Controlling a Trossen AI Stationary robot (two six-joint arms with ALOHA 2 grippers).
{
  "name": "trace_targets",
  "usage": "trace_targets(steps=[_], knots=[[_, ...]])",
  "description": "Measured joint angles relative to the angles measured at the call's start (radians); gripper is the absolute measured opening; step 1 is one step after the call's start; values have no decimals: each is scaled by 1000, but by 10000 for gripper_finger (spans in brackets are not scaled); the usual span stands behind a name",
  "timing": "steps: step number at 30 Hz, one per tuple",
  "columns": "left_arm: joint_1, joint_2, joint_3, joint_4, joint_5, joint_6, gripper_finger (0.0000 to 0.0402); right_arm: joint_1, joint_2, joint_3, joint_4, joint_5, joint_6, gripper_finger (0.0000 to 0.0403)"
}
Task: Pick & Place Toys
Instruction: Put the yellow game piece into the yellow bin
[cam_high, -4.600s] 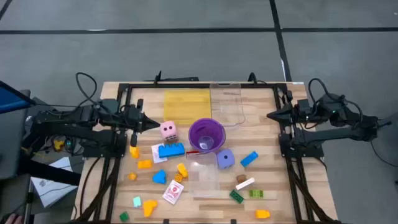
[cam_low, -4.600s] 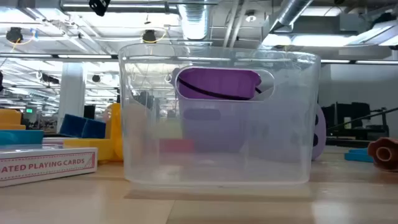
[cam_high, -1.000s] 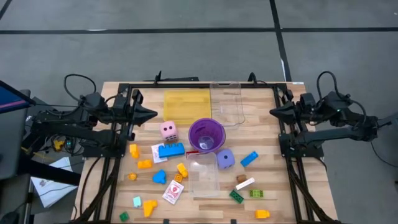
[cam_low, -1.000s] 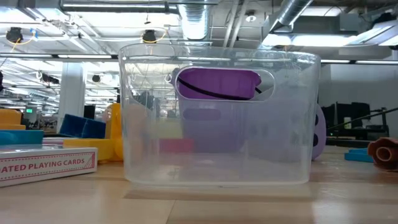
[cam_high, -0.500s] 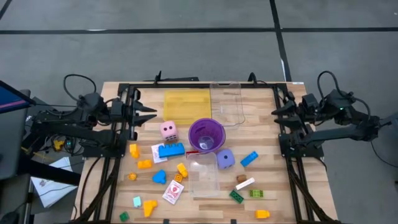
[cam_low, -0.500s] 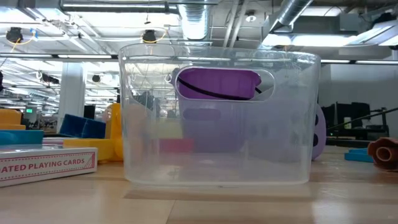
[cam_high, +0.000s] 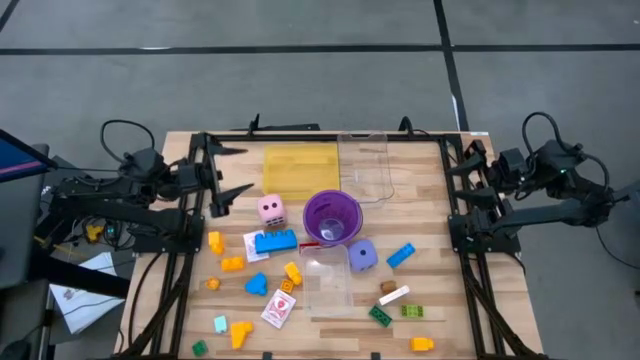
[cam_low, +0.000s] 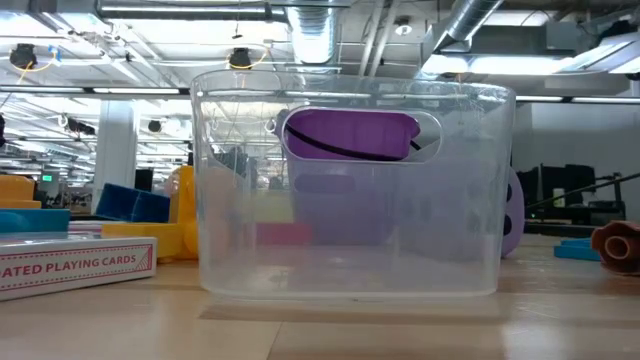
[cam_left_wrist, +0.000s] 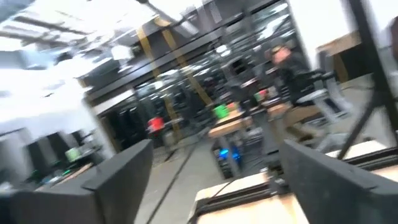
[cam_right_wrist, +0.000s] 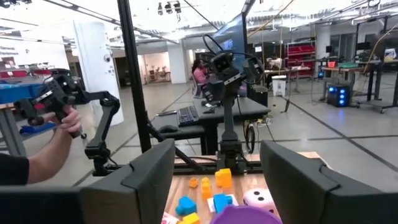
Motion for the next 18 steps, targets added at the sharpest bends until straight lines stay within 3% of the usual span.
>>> trace_targets(steps=[7, 14, 18], knots=[[0, 13, 4, -36, -401, 0, 384, 0, 0, 0, 1, 3, 0, 229], [0, 192, 237, -511, -730, -161, 373, 0, 0, 0, 9, 3, 0, 228], [6, 338, 464, -805, -747, -308, 371, 0, 0, 0, 24, 3, -14, 228]])
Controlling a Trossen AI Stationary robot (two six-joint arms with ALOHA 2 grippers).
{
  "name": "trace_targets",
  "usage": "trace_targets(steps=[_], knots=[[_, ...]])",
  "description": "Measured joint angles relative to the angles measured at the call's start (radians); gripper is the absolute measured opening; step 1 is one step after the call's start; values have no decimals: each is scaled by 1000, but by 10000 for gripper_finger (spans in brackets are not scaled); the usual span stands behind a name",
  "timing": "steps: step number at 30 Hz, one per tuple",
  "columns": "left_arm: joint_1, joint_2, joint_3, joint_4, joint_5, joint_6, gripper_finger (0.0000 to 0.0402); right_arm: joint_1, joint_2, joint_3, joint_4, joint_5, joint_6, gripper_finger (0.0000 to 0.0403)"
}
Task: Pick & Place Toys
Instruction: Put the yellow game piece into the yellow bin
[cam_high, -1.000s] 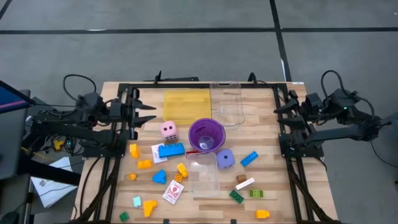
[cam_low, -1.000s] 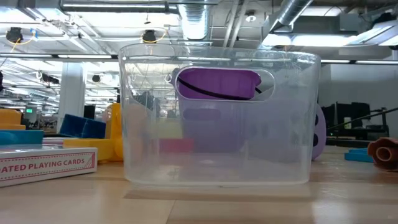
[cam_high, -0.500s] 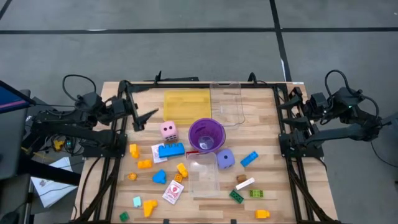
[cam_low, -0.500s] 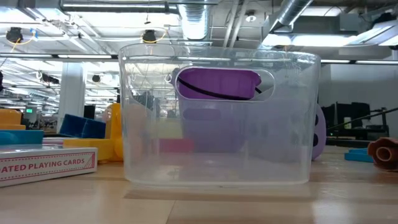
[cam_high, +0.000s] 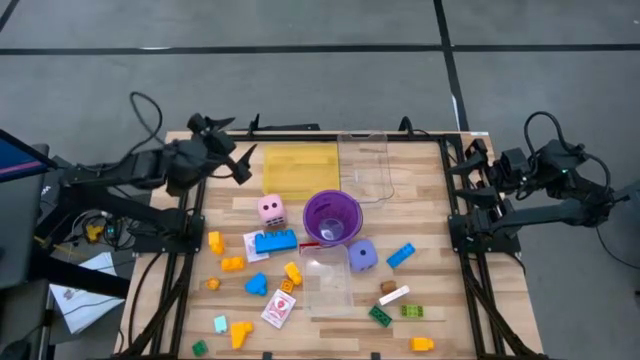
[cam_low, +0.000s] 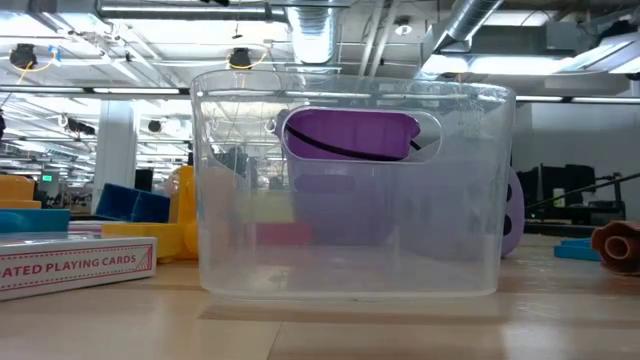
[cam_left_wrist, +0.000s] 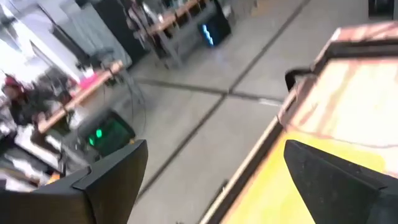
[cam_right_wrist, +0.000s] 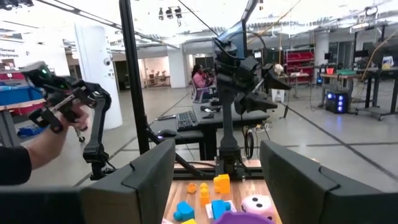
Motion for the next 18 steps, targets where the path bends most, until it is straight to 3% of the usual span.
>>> trace_targets(steps=[4, 8, 16, 18], knots=[[31, 127, 196, -255, 1, -166, 371, 0, 0, 0, 0, 0, -2, 228], [59, 206, 312, -462, 30, -356, 364, 0, 0, 0, -6, 0, -2, 228], [64, 282, 326, -883, 385, -868, 341, 0, 0, 0, -13, 0, -1, 228], [46, 287, 295, -906, 462, -962, 336, 0, 0, 0, -13, 0, -1, 228]])
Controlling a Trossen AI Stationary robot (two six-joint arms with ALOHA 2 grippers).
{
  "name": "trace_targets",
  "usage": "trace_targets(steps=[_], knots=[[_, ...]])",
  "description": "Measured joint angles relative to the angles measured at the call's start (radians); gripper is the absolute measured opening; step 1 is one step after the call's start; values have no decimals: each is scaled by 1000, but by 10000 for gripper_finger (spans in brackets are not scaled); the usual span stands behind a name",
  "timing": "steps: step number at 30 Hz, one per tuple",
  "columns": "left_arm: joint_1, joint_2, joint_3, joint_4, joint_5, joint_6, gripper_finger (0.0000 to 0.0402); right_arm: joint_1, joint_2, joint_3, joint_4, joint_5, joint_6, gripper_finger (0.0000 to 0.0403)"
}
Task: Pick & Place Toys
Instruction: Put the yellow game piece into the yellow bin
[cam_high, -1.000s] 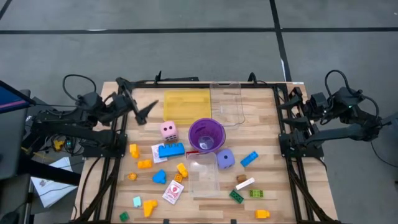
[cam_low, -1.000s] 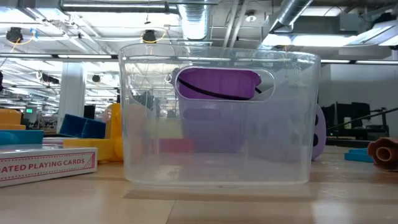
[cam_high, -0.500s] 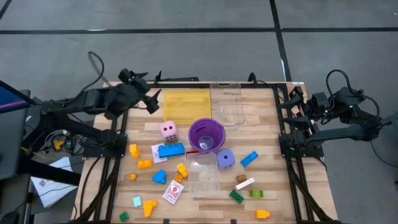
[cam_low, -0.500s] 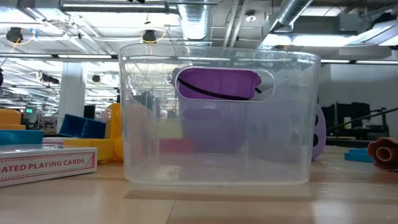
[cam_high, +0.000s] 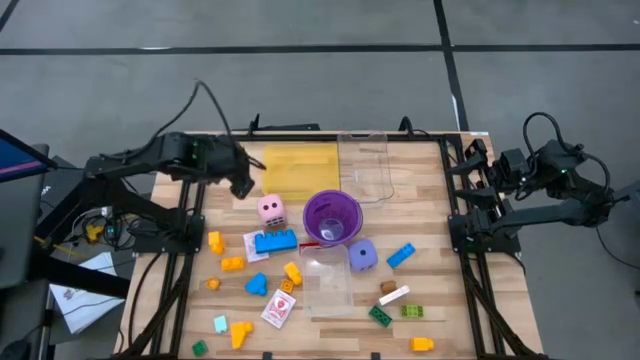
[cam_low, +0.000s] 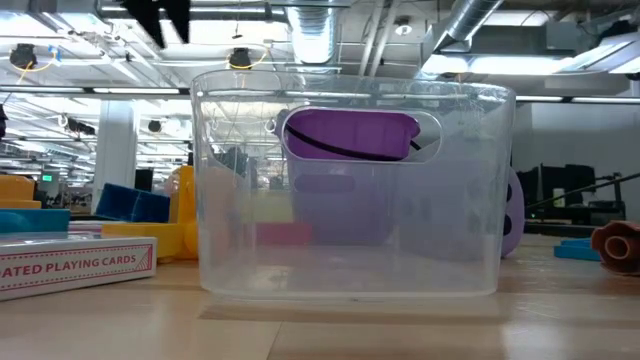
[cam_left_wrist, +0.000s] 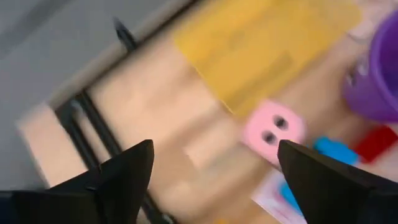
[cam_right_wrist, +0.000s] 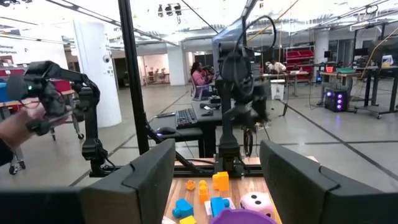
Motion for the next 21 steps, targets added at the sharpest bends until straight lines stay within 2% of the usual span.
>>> trace_targets(steps=[3, 10, 14, 21], knots=[[-37, -12, -69, 18, 114, -78, 331, 0, 0, 0, -1, 0, 0, 228], [-104, -13, -219, 1, 251, -289, 312, 0, 0, 0, -12, 0, 0, 228], [-145, -13, -295, 3, 290, -382, 299, 0, 0, 0, -25, 0, -3, 228], [-241, -14, -424, 22, 300, -567, 289, 0, 0, 0, -79, -1, -14, 228]])
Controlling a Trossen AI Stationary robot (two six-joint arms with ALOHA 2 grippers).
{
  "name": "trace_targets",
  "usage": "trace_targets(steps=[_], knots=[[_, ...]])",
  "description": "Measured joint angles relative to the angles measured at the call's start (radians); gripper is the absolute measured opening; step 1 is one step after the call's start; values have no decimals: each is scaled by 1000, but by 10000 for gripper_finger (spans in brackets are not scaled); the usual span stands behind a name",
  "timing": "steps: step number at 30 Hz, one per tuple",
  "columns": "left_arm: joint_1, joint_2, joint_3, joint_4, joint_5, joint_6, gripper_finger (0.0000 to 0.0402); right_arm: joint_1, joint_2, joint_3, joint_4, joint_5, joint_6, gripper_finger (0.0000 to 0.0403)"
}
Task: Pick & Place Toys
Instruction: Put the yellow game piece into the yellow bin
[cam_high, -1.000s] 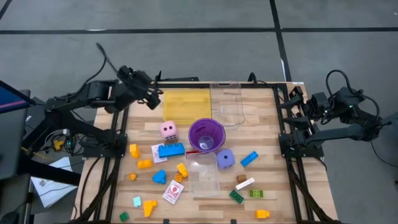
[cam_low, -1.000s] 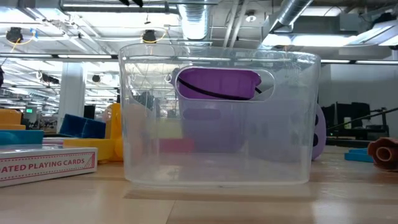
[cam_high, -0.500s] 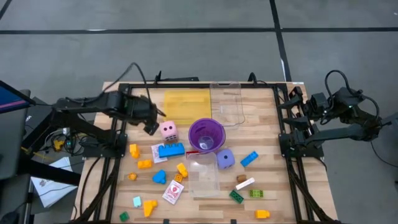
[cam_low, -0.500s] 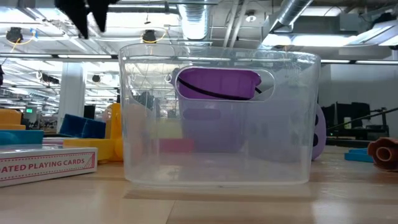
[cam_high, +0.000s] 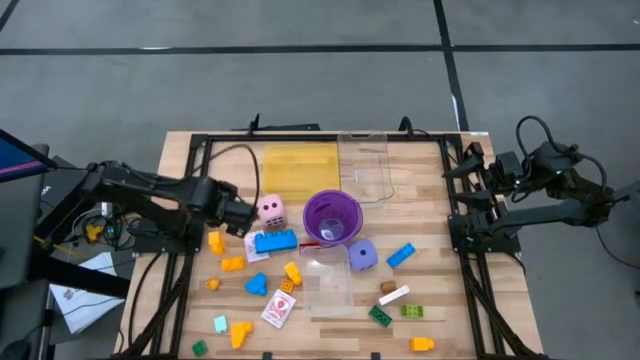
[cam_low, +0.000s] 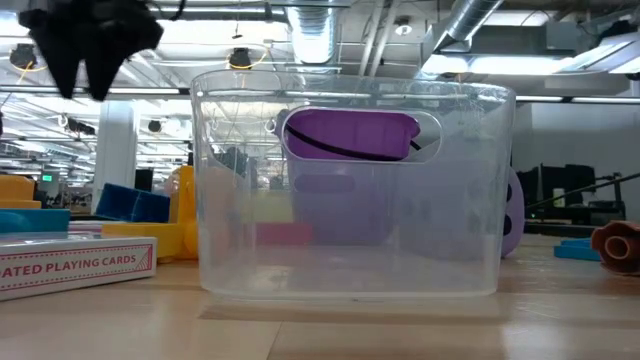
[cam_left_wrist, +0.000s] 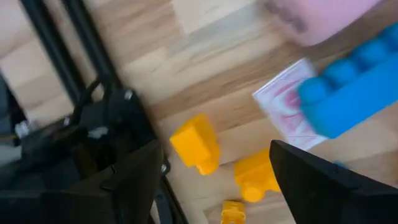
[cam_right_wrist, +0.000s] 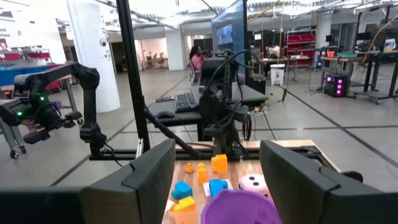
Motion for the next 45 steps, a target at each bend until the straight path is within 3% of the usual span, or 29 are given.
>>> trace_targets(steps=[6, 12, 23, 30, 45], knots=[[-80, 0, -133, 35, 86, -249, 289, 0, 0, 0, -8, -2, -23, 228], [-126, 0, -241, 178, 105, -362, 289, 0, 0, 0, -5, -3, -39, 228], [-126, 0, -368, 235, 130, -444, 289, 0, 0, 0, -3, -3, -46, 228], [-126, 0, -416, 362, 129, -456, 289, 0, 0, 0, -3, -3, -47, 228], [-123, 1, -418, 375, 97, -491, 277, 0, 0, 0, -25, -4, -50, 228]])
